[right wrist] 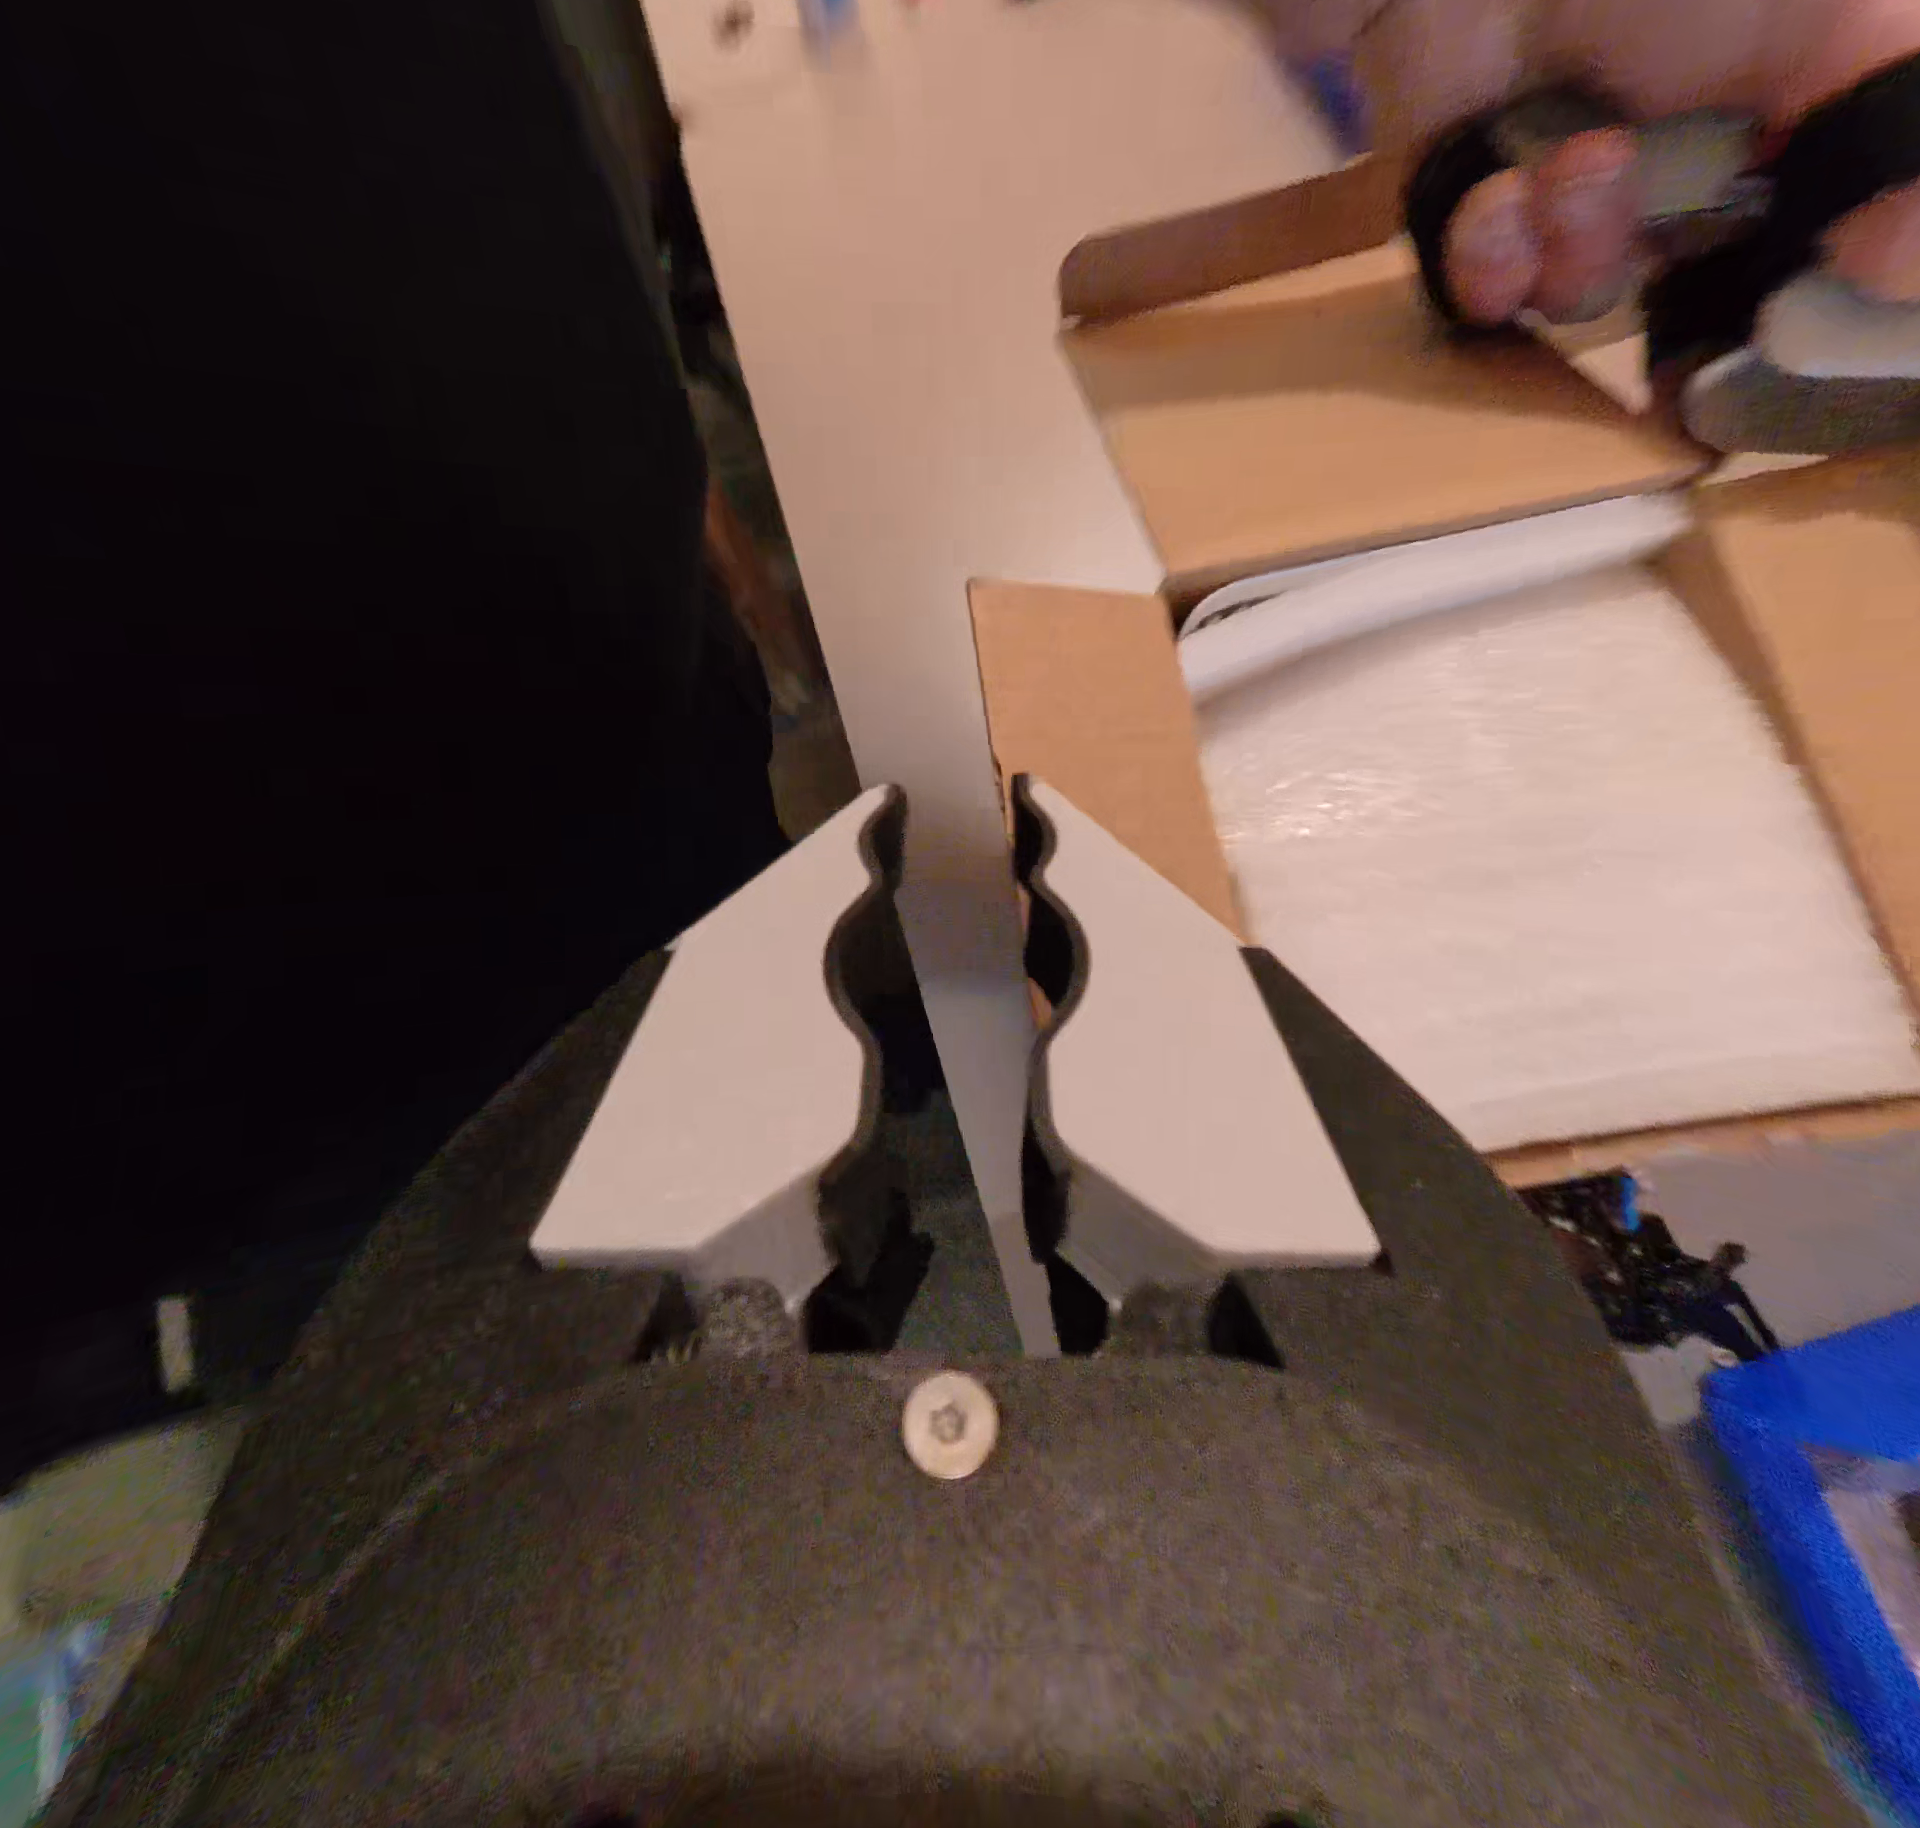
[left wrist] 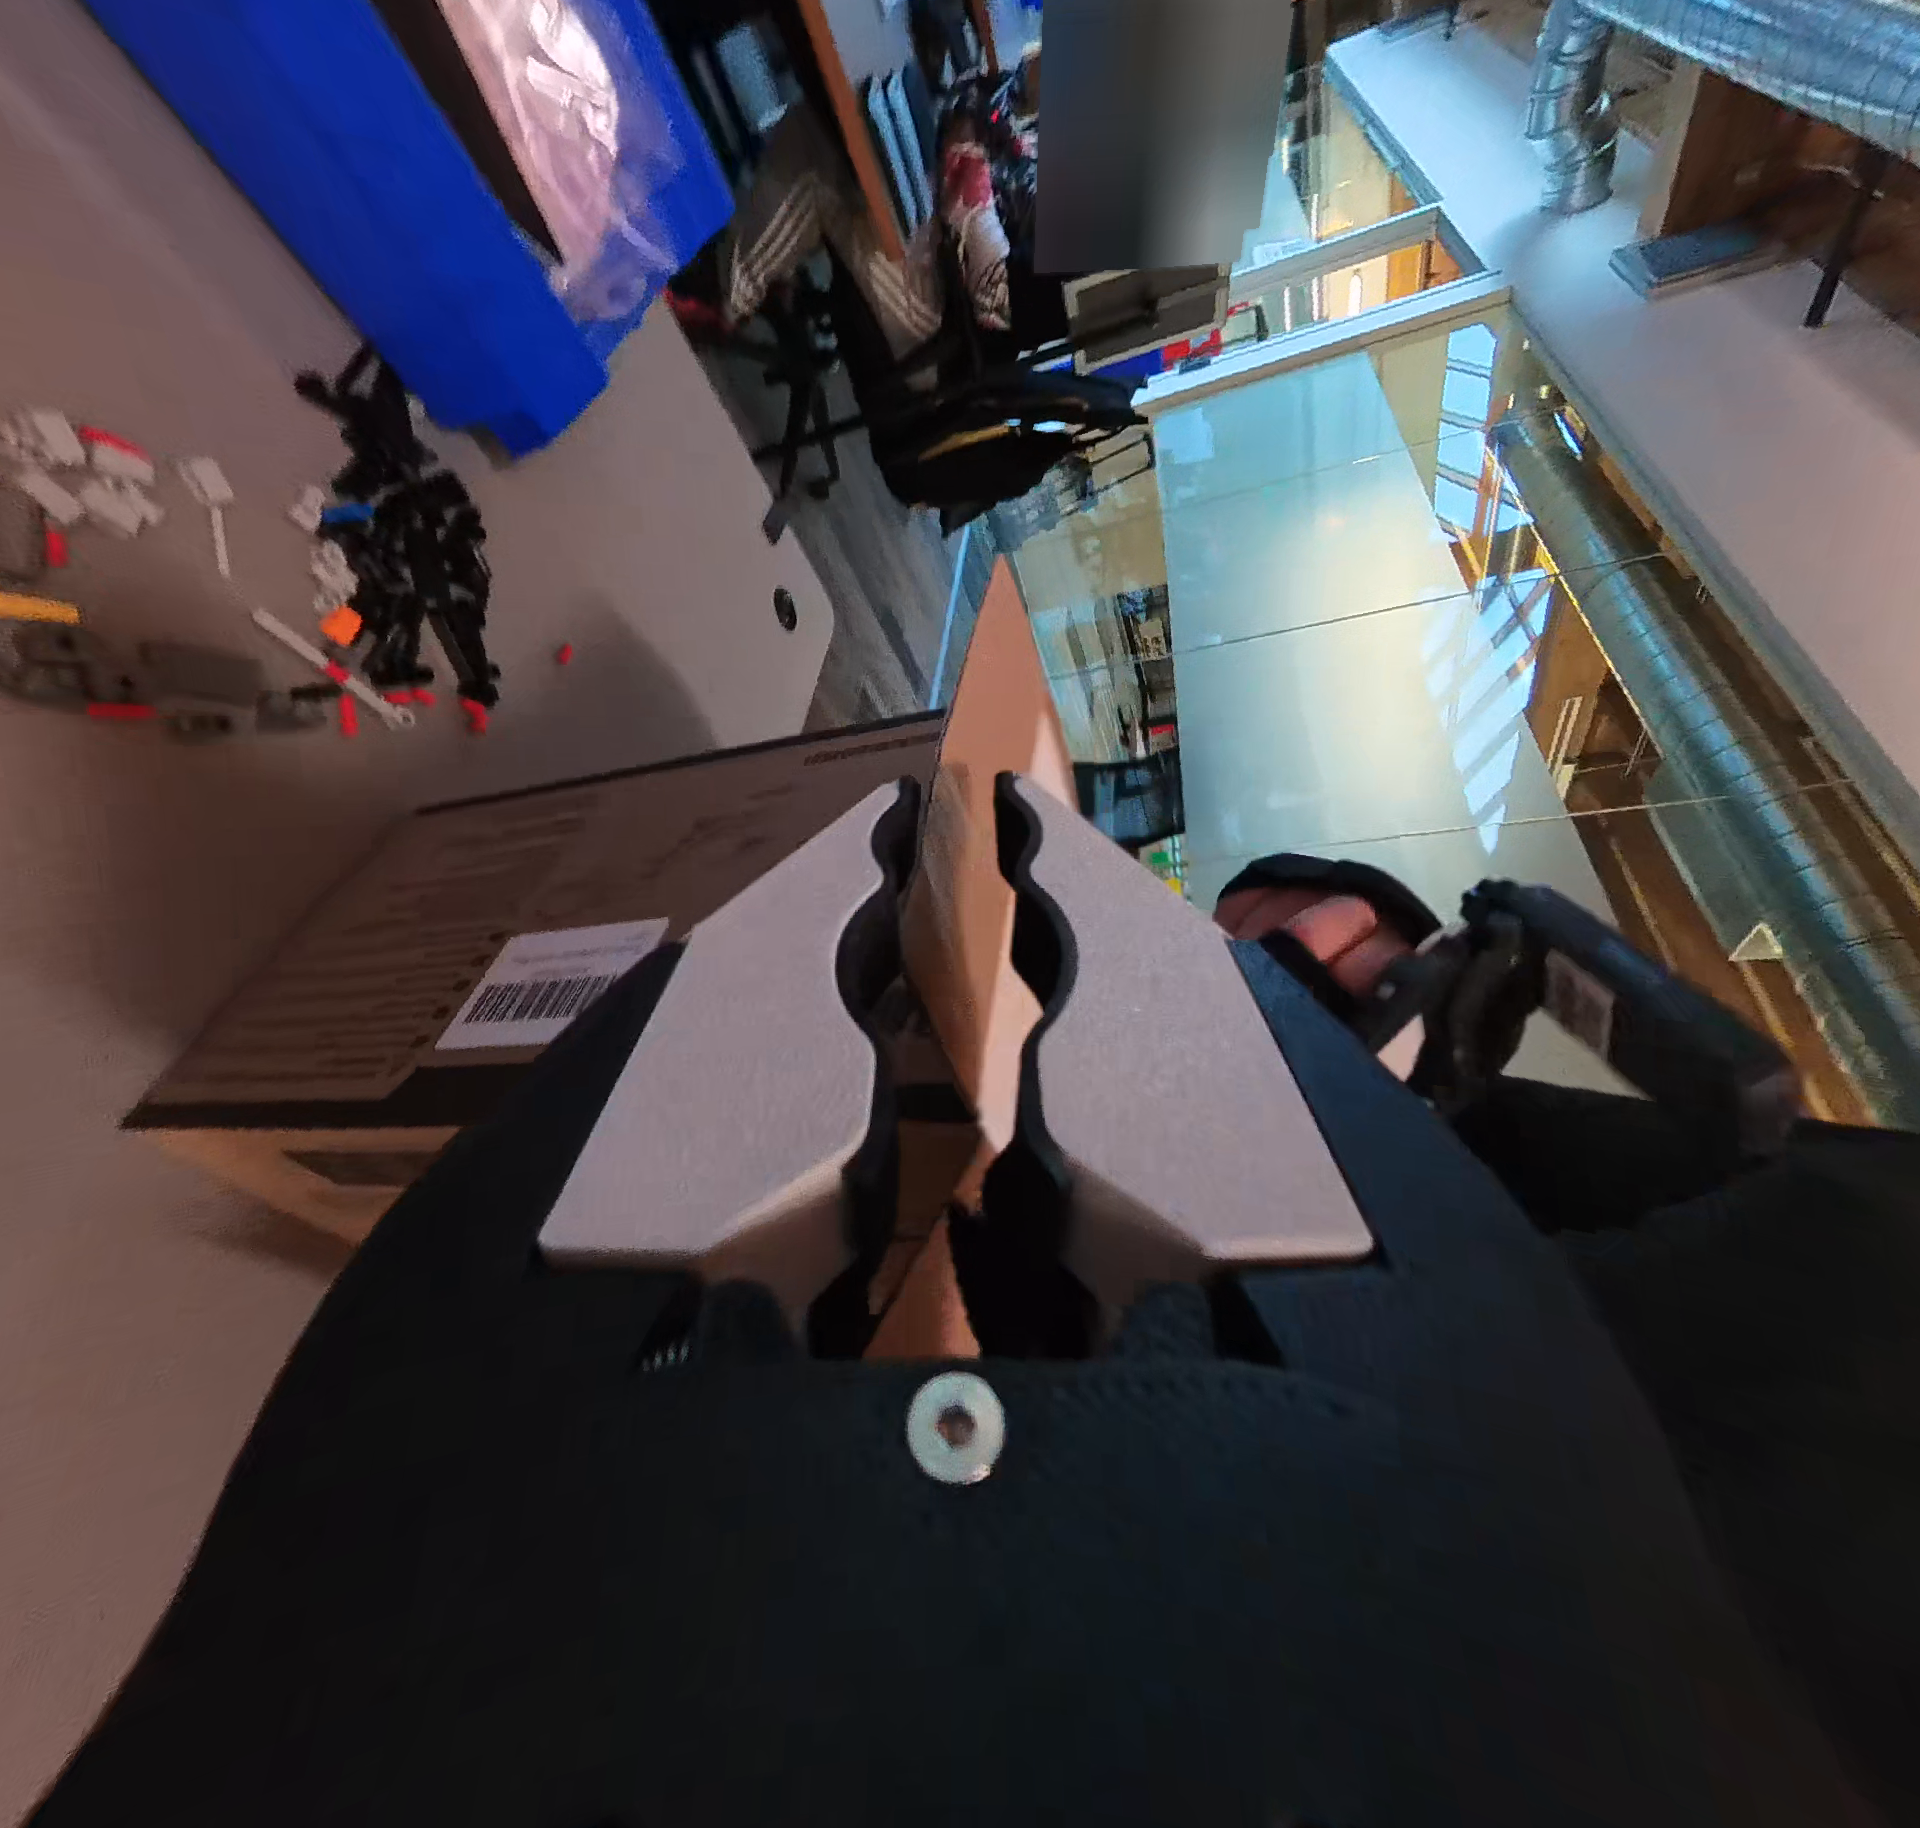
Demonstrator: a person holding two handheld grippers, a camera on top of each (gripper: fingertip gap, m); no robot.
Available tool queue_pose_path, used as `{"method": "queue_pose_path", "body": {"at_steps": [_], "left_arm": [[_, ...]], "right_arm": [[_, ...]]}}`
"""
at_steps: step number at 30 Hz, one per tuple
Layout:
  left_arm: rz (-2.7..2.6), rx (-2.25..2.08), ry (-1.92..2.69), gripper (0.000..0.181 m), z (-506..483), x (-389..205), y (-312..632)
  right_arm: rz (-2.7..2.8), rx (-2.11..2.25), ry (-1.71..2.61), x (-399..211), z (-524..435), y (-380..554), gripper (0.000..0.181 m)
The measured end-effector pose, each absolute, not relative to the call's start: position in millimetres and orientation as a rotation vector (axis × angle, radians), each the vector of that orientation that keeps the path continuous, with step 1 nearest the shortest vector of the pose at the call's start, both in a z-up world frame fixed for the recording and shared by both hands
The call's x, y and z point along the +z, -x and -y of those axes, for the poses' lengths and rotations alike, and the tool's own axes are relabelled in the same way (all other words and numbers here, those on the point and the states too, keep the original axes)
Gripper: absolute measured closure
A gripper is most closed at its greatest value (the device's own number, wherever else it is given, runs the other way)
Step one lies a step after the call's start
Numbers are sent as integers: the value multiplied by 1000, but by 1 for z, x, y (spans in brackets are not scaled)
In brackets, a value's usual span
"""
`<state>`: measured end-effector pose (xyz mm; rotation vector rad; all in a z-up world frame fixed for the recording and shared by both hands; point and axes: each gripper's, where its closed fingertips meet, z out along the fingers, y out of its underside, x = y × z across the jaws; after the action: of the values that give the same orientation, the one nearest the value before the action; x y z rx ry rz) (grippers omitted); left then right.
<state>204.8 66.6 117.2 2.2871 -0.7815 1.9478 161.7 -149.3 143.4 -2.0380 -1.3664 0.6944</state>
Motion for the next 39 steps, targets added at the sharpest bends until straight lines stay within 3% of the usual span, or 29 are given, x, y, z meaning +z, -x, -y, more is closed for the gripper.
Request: {"method": "queue_pose_path", "body": {"at_steps": [1,6,12,17,21,24,30,39], "left_arm": [[813,1980,-2309,163,-68,124,-203],[1154,1981,-2442,154,-64,145,-188],[1568,1983,-2480,154,-49,183,-172],[2017,1468,-2483,156,-31,140,-171],[1988,1482,-2412,157,-22,125,-181],[1919,1517,-2408,164,-16,119,-185],[1751,1633,-2389,177,-4,110,-186],[1726,1688,-2412,169,15,112,-180]], "right_arm": [[1283,735,2035,157,146,-164,156],[854,668,2134,185,107,-200,146],[616,515,2281,172,74,-210,140],[480,332,2414,145,52,-217,127],[395,175,2528,116,46,-235,109],[351,193,2535,109,45,-234,107],[355,153,2558,102,34,-239,114],[391,300,2542,105,25,-245,143]]}}
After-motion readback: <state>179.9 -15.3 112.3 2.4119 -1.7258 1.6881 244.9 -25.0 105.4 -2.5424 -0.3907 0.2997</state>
